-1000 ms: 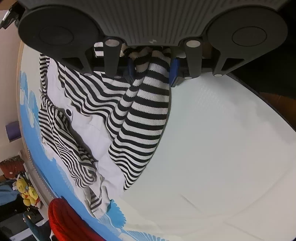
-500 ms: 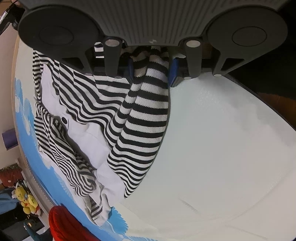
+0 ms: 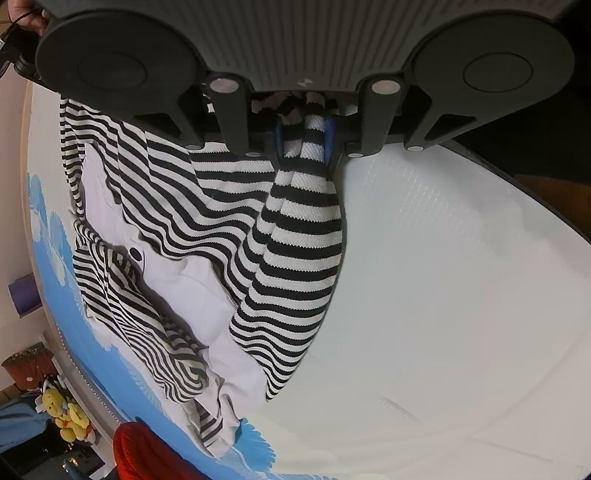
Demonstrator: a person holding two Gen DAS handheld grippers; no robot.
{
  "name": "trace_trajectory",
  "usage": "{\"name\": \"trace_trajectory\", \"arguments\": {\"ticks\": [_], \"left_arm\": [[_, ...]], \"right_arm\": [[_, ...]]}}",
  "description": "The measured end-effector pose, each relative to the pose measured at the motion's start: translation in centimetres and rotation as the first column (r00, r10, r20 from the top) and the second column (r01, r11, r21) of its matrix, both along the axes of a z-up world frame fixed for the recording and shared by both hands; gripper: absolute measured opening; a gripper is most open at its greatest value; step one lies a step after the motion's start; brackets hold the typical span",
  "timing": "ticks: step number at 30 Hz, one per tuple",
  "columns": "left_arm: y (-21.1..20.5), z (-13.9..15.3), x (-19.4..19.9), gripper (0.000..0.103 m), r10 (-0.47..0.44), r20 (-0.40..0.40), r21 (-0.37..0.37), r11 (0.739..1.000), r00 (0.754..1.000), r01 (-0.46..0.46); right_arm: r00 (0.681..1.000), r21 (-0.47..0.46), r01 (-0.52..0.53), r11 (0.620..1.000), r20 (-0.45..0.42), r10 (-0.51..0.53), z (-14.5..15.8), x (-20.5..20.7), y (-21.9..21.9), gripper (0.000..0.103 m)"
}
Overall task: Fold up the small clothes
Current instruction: 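Grasp the striped hem with the left gripper while the right gripper grasps the hem beside it, then lift the hem with both grippers and fold it over toward the hood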
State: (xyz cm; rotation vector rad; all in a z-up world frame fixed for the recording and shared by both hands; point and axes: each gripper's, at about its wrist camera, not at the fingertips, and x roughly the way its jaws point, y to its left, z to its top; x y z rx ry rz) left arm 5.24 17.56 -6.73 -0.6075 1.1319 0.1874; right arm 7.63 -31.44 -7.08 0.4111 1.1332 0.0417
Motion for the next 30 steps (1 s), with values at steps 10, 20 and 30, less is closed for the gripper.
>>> {"name": "trace_trajectory", "arguments": {"ticks": [10,20,30], "left_arm": [[0.2,-0.1,-0.2,0.024,-0.001,-0.006,-0.015,1.000,1.000,0.001],[-0.6,1.0,-0.1,0.009,-0.059,0.034,0.035,0.998,0.998,0.058],[-0.9,11.3,-2.2,0.007,-0.173,0.275,0.058,0.985,0.946,0.164]], "right_arm": [[1.000,0.013,0.012,1.000,-0.003,-0.012,0.1,-0.2,-0.3,0.013],[0.999,0.015,0.020,1.000,0.031,-0.021,0.8,-0.2,-0.3,0.008],[0.957,0.153,-0.007,0.988,0.287,-0.037,10.6,-2.6,-2.8,0.006]]}}
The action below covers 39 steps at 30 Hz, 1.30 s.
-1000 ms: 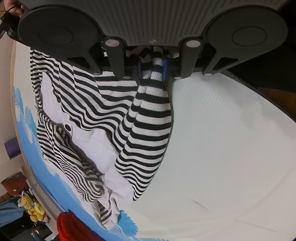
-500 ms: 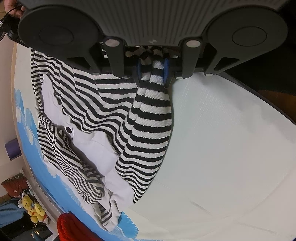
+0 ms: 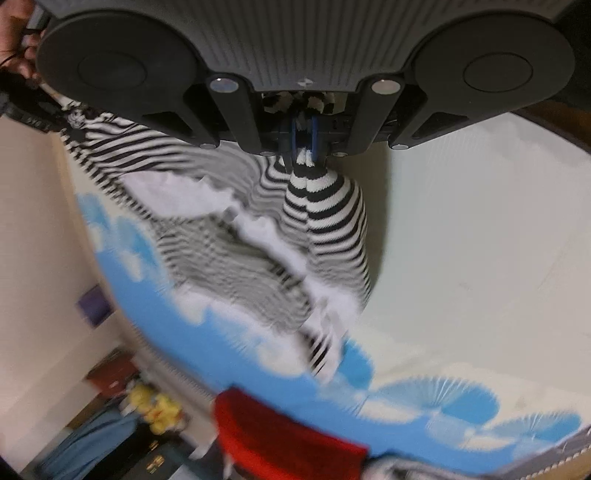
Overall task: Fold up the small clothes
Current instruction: 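Lift the hem with both grippers and fold it over toward the hood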
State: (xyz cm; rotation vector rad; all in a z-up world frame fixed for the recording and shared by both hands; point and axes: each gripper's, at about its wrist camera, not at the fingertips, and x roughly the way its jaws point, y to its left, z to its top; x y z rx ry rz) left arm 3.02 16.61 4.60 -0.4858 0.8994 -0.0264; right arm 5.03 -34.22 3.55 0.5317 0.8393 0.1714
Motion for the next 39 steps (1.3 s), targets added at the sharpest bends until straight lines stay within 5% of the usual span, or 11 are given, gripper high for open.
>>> {"name": "trace_trajectory", "arguments": {"ticks": [6,10,14,19,22,24,28,30,32,36,39], "left_arm": [[0.3,6.6,-4.5,0.007,-0.080,0.133,-0.020,0.996,0.988,0.083],[0.6,7.8,-4.5,0.007,-0.106,0.118,-0.045,0.993,0.987,0.112],[2.0,5.4,0.4,0.007,-0.091,0.057,-0.075,0.993,0.994,0.096],[5.1,0.7,11.8,0.011,-0.032,-0.067,-0.117,0.993,0.997,0.024],[7.5,-1.3,17.0,0.019,0.031,-0.158,-0.100,0.994,0.987,-0.048],[8.8,-1.3,17.7,0.039,0.057,-0.111,-0.075,0.995,0.992,-0.066],[10.7,-2.0,16.8,0.042,0.133,-0.112,-0.050,0.989,0.985,-0.140],[10.0,-1.9,16.6,0.042,0.065,-0.101,-0.002,0.998,0.993,-0.066],[8.4,-2.2,16.6,0.048,-0.042,-0.094,0.086,0.995,0.995,0.050],[5.2,-3.9,15.5,0.059,-0.165,-0.078,0.225,0.958,0.983,0.179],[3.8,-4.9,15.5,0.068,-0.214,-0.055,0.271,0.937,0.975,0.221]], "right_arm": [[0.993,0.066,-0.033,0.997,0.113,0.026,6.6,-4.1,-2.8,0.006],[0.989,0.086,-0.045,0.995,0.145,0.032,8.7,-5.1,-3.7,0.006],[0.994,0.073,-0.046,0.996,0.100,0.038,7.2,-1.4,-3.1,0.006],[0.996,0.125,-0.092,0.988,-0.011,0.094,2.9,9.1,-1.9,0.006],[0.995,0.021,-0.092,0.996,-0.046,0.093,1.2,15.5,-1.1,0.018],[0.998,-0.058,-0.054,0.997,-0.037,0.052,0.9,17.7,-1.3,0.021],[0.998,-0.102,-0.023,0.994,0.054,0.029,-0.4,17.2,-2.3,0.033],[0.998,-0.130,-0.069,0.989,-0.007,0.069,-1.5,16.6,-2.0,0.035],[0.989,-0.182,-0.127,0.975,0.045,0.137,-1.6,15.7,-0.8,0.039],[0.959,-0.355,-0.241,0.903,0.057,0.278,-3.0,14.8,2.0,0.045],[0.948,-0.440,-0.260,0.859,0.052,0.313,-4.0,15.1,3.4,0.060]]}}
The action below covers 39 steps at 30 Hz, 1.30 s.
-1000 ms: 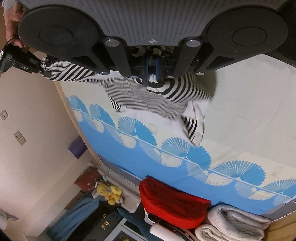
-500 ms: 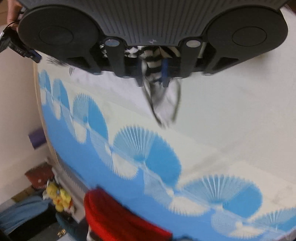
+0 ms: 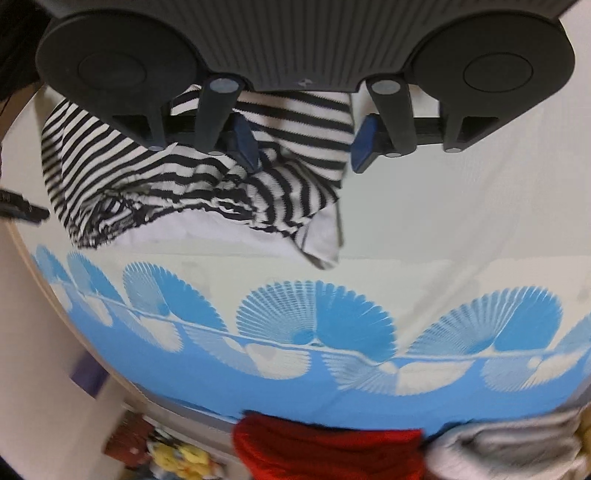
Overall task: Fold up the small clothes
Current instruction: 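Lift the hem with both grippers and fold it over toward the hood, then lay the hem down and open both grippers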
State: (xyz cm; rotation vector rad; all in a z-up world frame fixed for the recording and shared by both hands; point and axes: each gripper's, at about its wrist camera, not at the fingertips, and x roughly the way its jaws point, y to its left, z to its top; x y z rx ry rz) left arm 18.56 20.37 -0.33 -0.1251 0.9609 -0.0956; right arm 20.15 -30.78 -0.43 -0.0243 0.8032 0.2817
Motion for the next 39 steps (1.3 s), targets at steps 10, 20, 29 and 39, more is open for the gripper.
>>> {"name": "trace_trajectory", "arguments": {"ticks": [10,20,29,39], "left_arm": [[-3.6,-2.3,3.4,0.068,-0.079,0.049,0.181,0.981,0.996,0.069],[-3.1,-0.4,6.1,0.006,-0.052,0.197,0.178,0.984,0.979,0.016],[-5.0,-0.8,10.1,0.005,-0.005,0.274,0.352,0.931,0.962,-0.096],[-5.7,-7.7,13.9,0.002,-0.016,0.034,0.454,0.891,0.999,-0.001]], "right_arm": [[0.982,-0.195,-0.165,0.967,0.062,0.180,-1.9,3.1,5.3,0.066],[0.963,-0.250,-0.191,0.949,0.140,0.231,-2.4,6.1,7.5,0.018],[0.961,-0.169,-0.043,0.985,0.264,0.087,-1.1,8.8,7.7,0.014],[0.993,-0.396,-0.091,0.914,0.038,0.115,-8.5,12.5,11.2,0.015]]}}
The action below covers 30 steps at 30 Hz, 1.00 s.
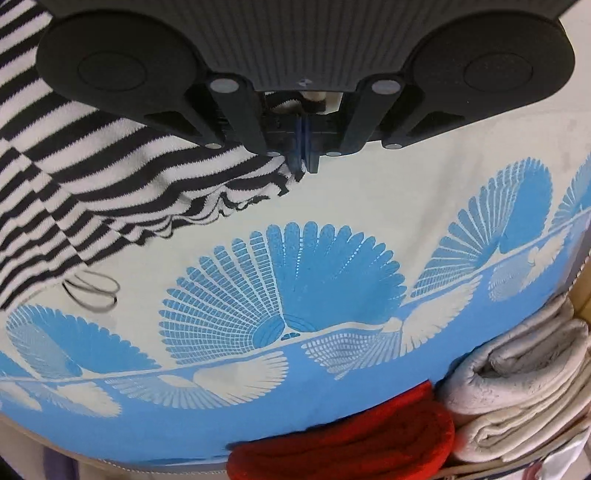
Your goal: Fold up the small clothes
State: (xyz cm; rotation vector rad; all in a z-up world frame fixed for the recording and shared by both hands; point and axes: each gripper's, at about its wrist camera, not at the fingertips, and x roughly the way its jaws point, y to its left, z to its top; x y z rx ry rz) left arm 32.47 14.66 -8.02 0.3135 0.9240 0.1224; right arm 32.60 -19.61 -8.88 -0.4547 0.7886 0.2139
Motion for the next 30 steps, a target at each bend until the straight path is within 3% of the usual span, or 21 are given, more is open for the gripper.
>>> {"name": "trace_trajectory", "arguments": {"ticks": [3,6,8,10,14,15,18,19,21,23,25,28,30], "left_arm": [[-0.3,-0.1,-0.1,0.002,0.004,0.002,0.006,1.000,1.000,-0.004],[-0.6,0.6,-0.5,0.006,-0.013,-0.045,0.003,1.000,0.999,0.013],[-0.1,2.2,-1.2,0.018,-0.028,-0.072,-0.025,0.999,0.997,0.026],[1.3,4.2,-2.4,0.052,-0.006,-0.069,-0.049,0.999,0.998,0.003],[5.2,8.4,-5.8,0.053,0.120,-0.099,-0.190,0.972,0.988,-0.137],[6.2,9.4,-7.3,0.053,0.142,-0.093,-0.261,0.952,0.986,-0.161],[8.7,10.6,-12.2,0.053,0.180,-0.091,-0.481,0.853,0.979,-0.202],[9.2,10.2,-13.7,0.053,0.200,-0.103,-0.522,0.823,0.974,-0.224],[9.7,8.5,-15.6,0.052,0.230,-0.138,-0.545,0.795,0.963,-0.268],[9.6,6.4,-16.5,0.051,0.225,-0.203,-0.523,0.798,0.953,-0.300],[9.5,5.1,-16.9,0.051,0.193,-0.263,-0.511,0.803,0.945,-0.306],[8.7,4.7,-16.9,0.051,0.115,-0.277,-0.532,0.808,0.954,-0.252],[8.1,4.1,-16.6,0.051,0.071,-0.315,-0.541,0.806,0.947,-0.240]], "right_arm": [[0.999,0.001,0.035,0.999,-0.035,-0.035,-0.6,0.5,0.5,0.017],[0.995,0.038,0.068,0.997,-0.070,-0.065,-0.3,0.6,0.4,0.021],[0.993,0.091,0.086,0.992,-0.086,-0.078,1.1,0.2,-0.5,0.031],[0.986,0.190,0.150,0.970,-0.105,-0.132,3.3,-0.5,-2.6,0.042],[0.961,0.407,0.269,0.873,-0.173,-0.216,7.4,-2.9,-7.8,0.049],[0.954,0.452,0.292,0.843,-0.196,-0.225,8.2,-3.8,-9.1,0.049],[0.945,0.543,0.319,0.777,-0.239,-0.222,9.7,-7.6,-12.5,0.054],[0.942,0.554,0.329,0.765,-0.249,-0.225,9.7,-8.8,-13.3,0.057],[0.929,0.567,0.363,0.739,-0.281,-0.240,8.9,-10.9,-14.8,0.058],[0.913,0.571,0.399,0.718,-0.323,-0.250,7.1,-12.8,-15.9,0.057],[0.876,0.525,0.456,0.719,-0.407,-0.259,5.6,-13.8,-16.5,0.056],[0.901,0.531,0.409,0.742,-0.367,-0.233,5.8,-14.7,-16.5,0.055],[0.896,0.493,0.401,0.772,-0.388,-0.218,5.0,-14.8,-16.1,0.055]]}}
